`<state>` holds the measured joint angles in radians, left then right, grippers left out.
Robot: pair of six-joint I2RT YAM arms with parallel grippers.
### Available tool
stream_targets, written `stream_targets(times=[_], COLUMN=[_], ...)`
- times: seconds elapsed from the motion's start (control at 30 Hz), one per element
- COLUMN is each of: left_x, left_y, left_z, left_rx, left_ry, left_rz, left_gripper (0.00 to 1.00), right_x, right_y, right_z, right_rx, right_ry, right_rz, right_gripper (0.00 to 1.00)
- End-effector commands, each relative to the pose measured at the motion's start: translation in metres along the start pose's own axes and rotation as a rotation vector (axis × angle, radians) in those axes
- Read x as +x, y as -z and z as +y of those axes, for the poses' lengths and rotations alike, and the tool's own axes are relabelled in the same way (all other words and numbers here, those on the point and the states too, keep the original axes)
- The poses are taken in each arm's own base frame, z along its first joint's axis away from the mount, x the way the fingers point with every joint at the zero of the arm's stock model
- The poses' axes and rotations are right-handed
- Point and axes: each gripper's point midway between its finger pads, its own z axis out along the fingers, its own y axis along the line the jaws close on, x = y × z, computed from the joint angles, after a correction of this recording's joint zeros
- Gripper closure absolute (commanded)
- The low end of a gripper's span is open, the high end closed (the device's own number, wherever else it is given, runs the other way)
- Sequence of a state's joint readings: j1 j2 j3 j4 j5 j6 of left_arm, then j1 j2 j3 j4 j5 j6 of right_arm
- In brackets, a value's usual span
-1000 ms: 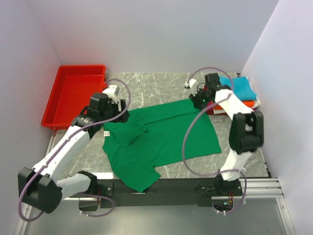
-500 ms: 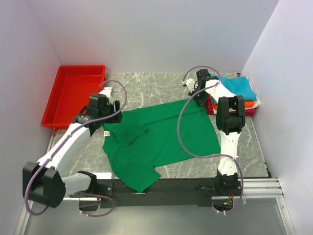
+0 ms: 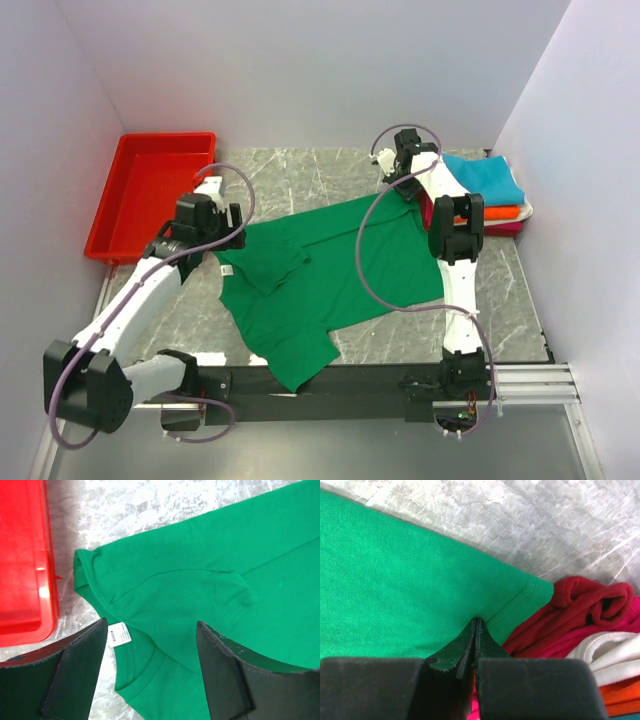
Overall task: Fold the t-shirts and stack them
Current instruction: Fold the tshirt
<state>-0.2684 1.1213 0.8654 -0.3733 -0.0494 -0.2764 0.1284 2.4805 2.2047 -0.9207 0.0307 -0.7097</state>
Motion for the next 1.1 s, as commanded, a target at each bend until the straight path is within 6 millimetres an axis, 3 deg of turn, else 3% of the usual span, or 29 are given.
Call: stream_targets(times=[0.0,0.07,0.1,0.13,0.17,0.2,0.23,0.37,0.5,0.73,1.0,1.07], left_x=[-0.005,-0.014,-0.006,-0.018,-0.012,0.003,-0.006,0.016,0.037,0.034,0.056,0.049], left_y=[-0.015,-0.023,-0.036,-0.042,-0.048,-0.067,-0.073,-0.105,-0.127,-0.142,-0.162,-0.167], left_z=[-0.008,-0.009,-0.007,-0.007,-0.002,0.006,0.005,0.036,0.057,0.081,0.097,0.101], left_rx=[0.055,0.062,0.053,0.041,0.008,-0.043,-0.054,-0.215,-0.289,-0.359,-0.398,-0.396], left_ry=[0.037,0.084,0.100,0.122,0.134,0.140,0.152,0.170,0.191,0.212,0.209,0.212], left_rz=[0.008,0.021,0.074,0.068,0.111,0.182,0.190,0.295,0.379,0.382,0.471,0.465], left_gripper=[0.24,0.28,0.31,0.34,0.40,0.43,0.54,0.71,0.74,0.75,0.74,0.74], right_x=[-0.005,-0.011,-0.009,-0.012,-0.012,-0.012,-0.013,-0.013,-0.010,-0.004,-0.003,0.001], right_y=[-0.008,0.001,0.000,0.008,0.009,0.010,0.015,0.023,0.025,0.016,0.013,0.009], right_z=[-0.004,-0.006,0.000,-0.002,-0.002,0.004,0.003,0.011,0.016,0.022,0.019,0.017], right_rx=[0.027,0.030,0.017,0.020,0.024,0.002,0.002,-0.023,-0.035,-0.049,-0.060,-0.048], right_ry=[-0.016,-0.022,-0.023,-0.025,-0.027,-0.024,-0.027,-0.025,-0.016,-0.015,-0.028,-0.031], right_rz=[-0.009,-0.050,-0.049,-0.072,-0.075,-0.084,-0.096,-0.121,-0.131,-0.108,-0.073,-0.049], right_gripper=[0.95,0.94,0.93,0.93,0.93,0.93,0.93,0.93,0.93,0.93,0.93,0.93])
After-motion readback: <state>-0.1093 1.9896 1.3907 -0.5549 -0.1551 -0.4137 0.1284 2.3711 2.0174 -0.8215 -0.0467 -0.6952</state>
